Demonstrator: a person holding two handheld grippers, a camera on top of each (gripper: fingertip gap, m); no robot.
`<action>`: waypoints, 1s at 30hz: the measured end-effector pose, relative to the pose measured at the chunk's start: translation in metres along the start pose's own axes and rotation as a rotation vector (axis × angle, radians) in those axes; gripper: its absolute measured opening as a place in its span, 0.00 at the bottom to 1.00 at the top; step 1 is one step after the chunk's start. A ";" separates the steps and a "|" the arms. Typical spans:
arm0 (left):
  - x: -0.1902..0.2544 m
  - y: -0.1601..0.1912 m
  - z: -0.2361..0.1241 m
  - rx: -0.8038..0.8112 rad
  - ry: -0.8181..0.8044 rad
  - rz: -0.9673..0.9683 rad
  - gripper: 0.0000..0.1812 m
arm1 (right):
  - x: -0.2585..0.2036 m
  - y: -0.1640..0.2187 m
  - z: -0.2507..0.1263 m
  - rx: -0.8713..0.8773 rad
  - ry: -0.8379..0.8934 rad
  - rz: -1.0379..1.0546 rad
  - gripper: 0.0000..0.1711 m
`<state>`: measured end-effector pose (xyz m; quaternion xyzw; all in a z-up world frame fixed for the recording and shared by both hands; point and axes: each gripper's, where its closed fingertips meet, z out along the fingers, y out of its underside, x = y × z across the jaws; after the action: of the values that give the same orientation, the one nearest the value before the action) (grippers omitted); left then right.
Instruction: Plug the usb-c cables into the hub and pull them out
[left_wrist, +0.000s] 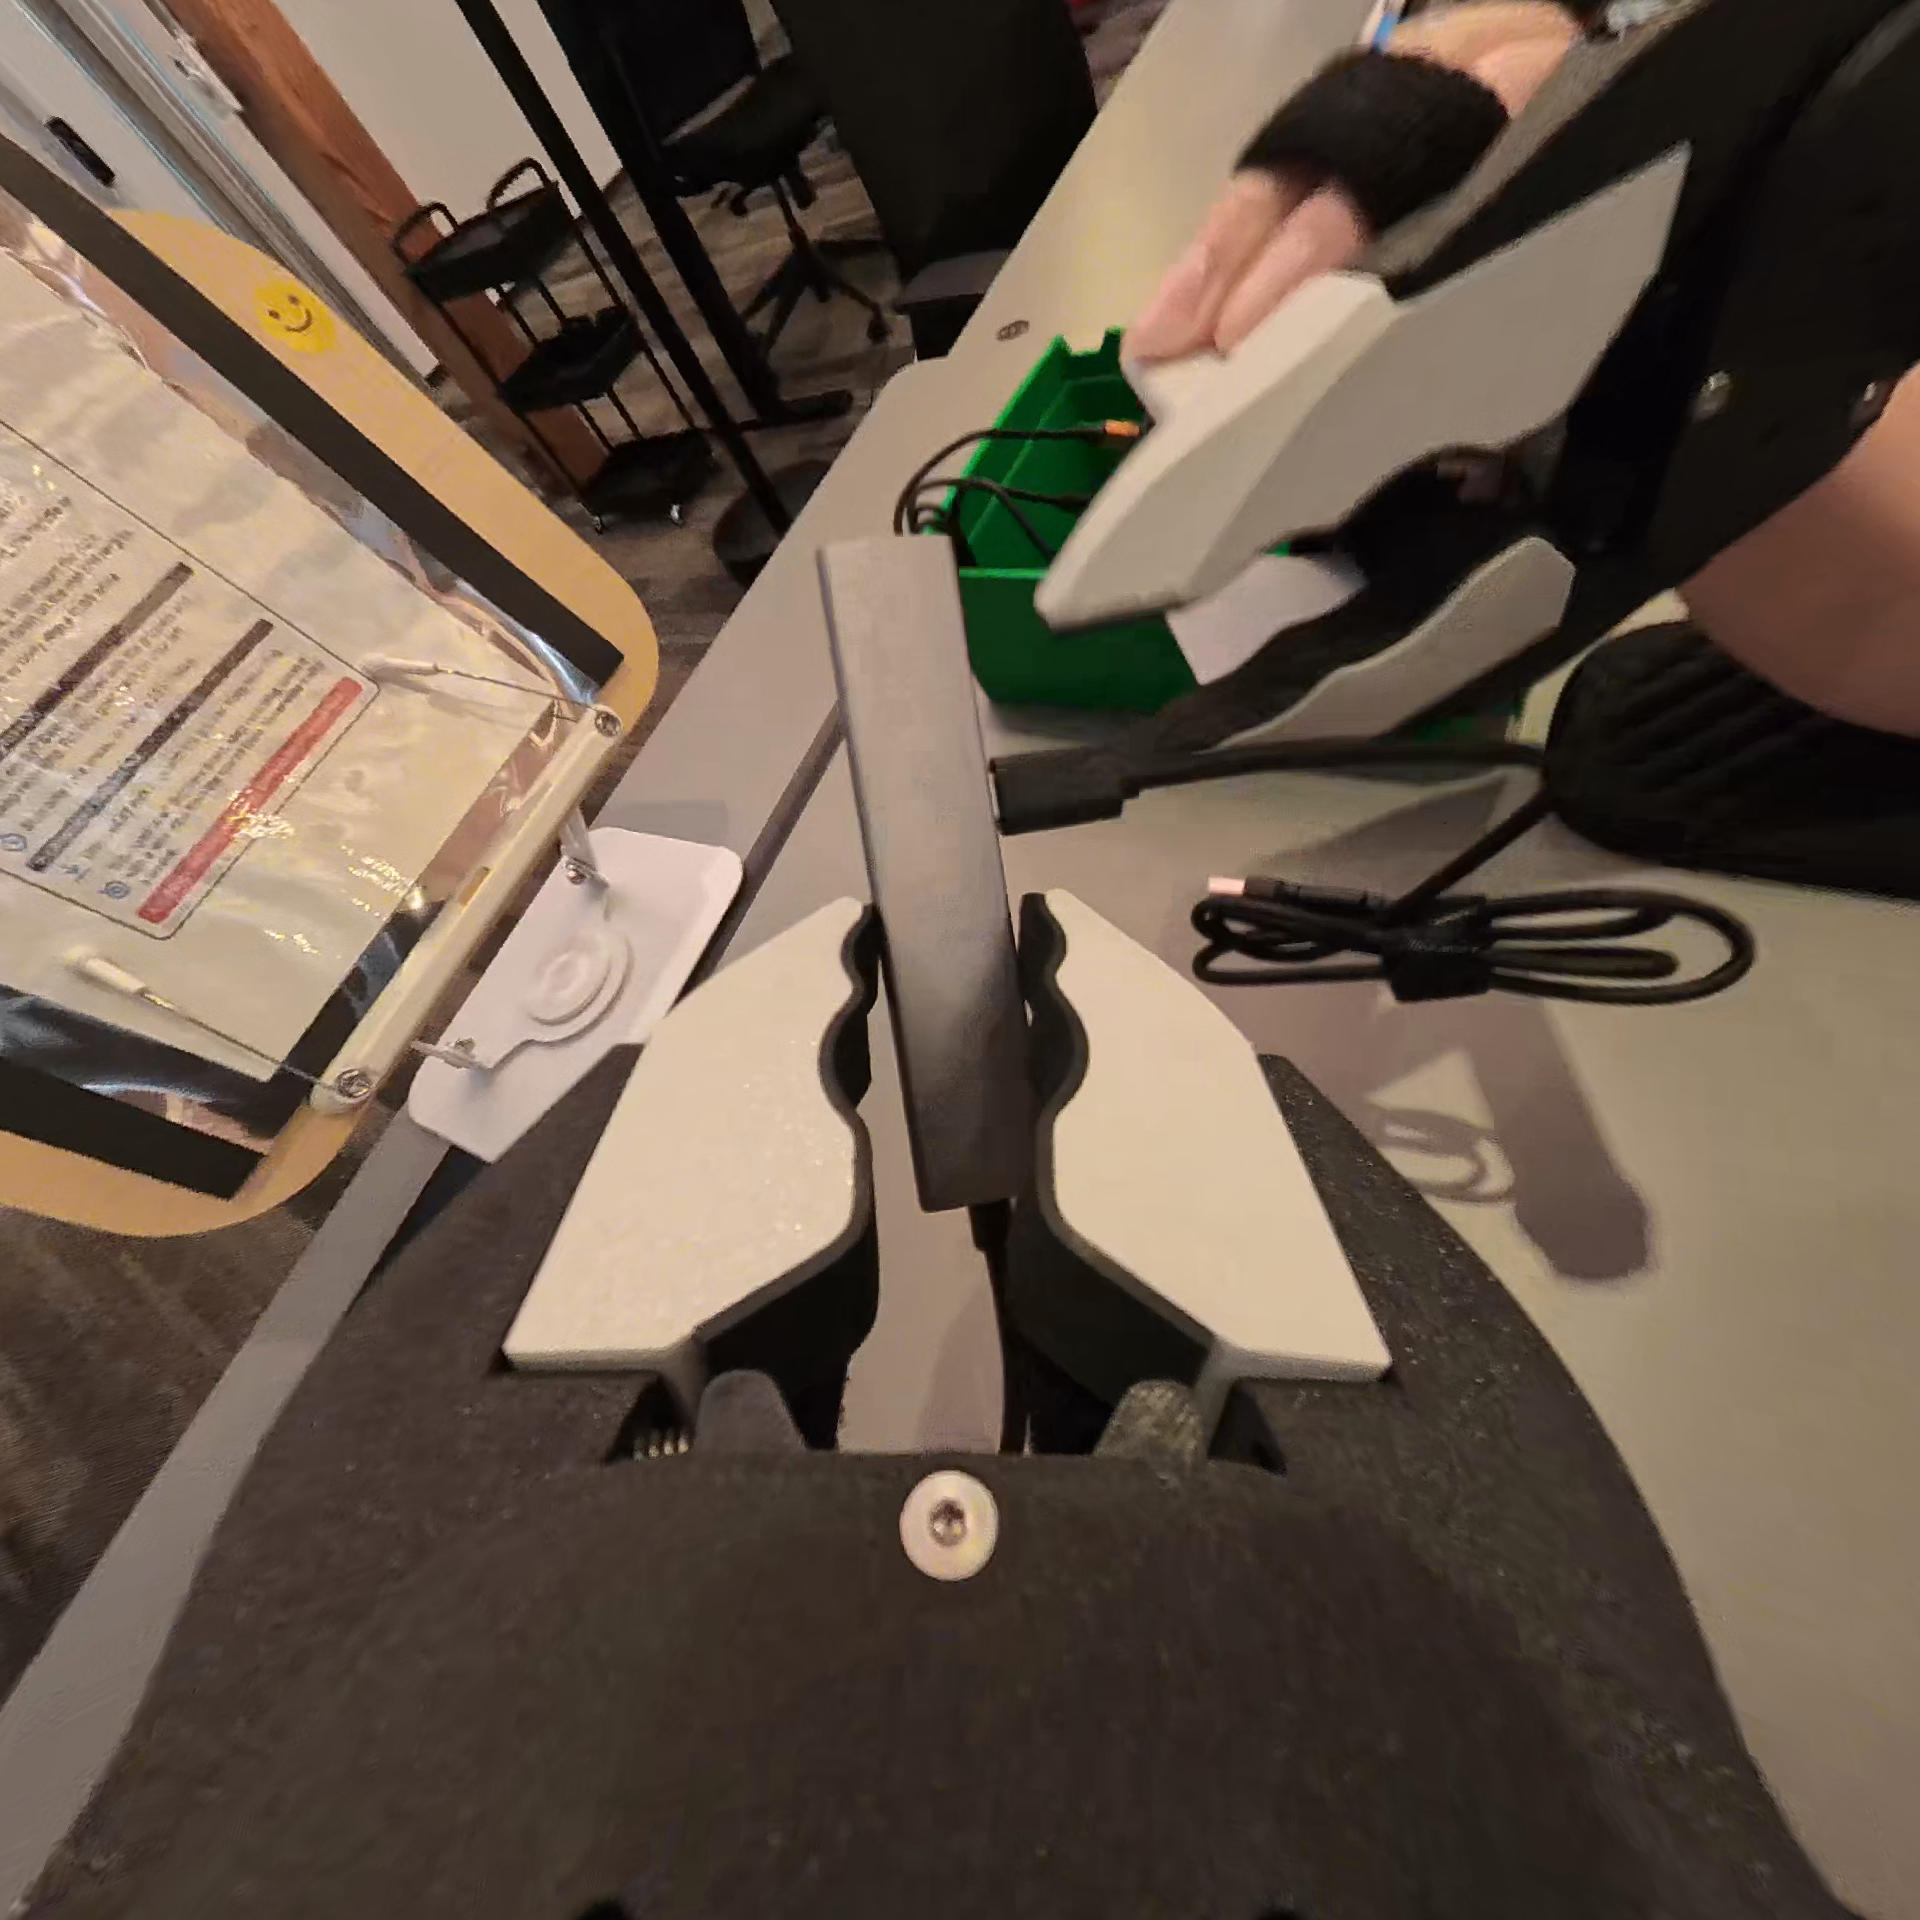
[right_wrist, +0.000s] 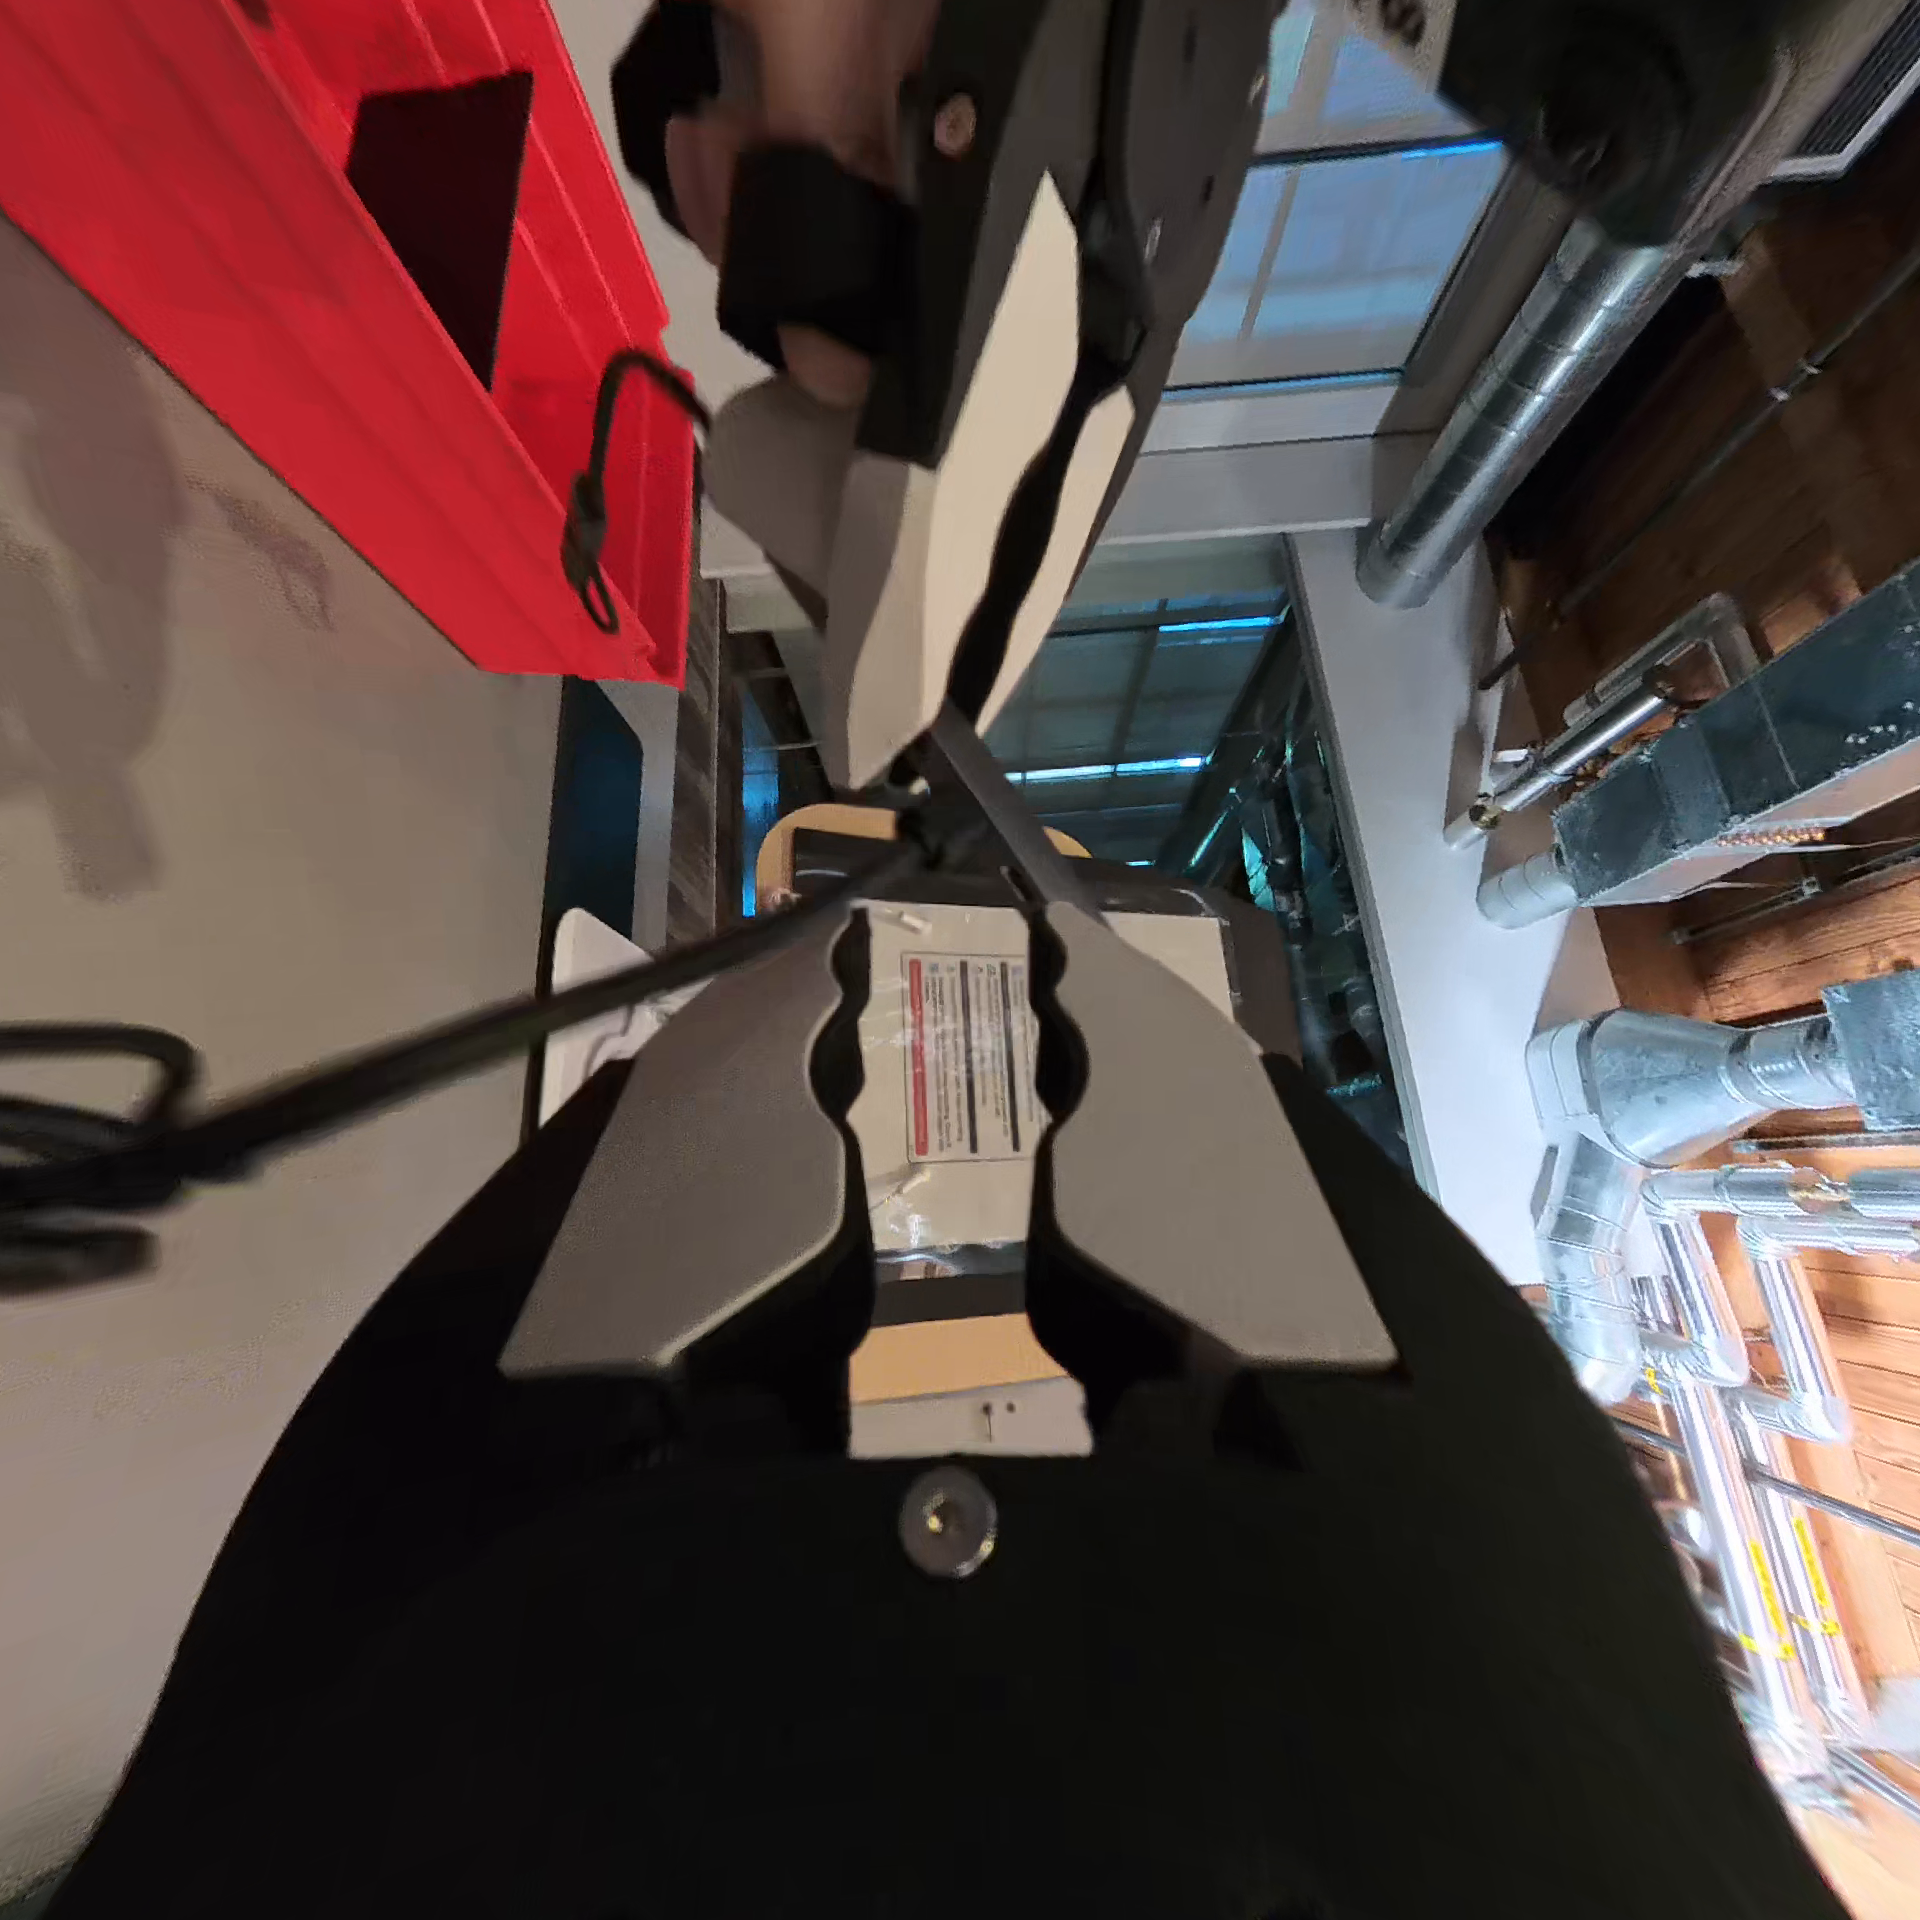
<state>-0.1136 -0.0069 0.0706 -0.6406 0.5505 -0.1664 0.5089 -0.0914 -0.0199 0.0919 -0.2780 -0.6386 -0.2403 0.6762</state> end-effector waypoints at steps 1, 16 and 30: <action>0.000 0.003 -0.001 -0.019 -0.005 0.018 0.14 | -0.003 0.002 0.001 -0.006 -0.010 -0.008 0.21; 0.023 0.018 0.011 -0.111 0.132 0.050 0.14 | -0.021 0.015 0.018 -0.029 0.081 -0.140 0.11; -0.021 -0.035 -0.029 0.279 -0.033 -0.173 0.23 | -0.037 0.111 -0.004 -0.518 -0.276 0.423 0.06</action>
<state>-0.1241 -0.0068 0.1195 -0.6112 0.4564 -0.2741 0.5857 -0.0157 0.0576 0.0474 -0.5959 -0.5701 -0.2092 0.5254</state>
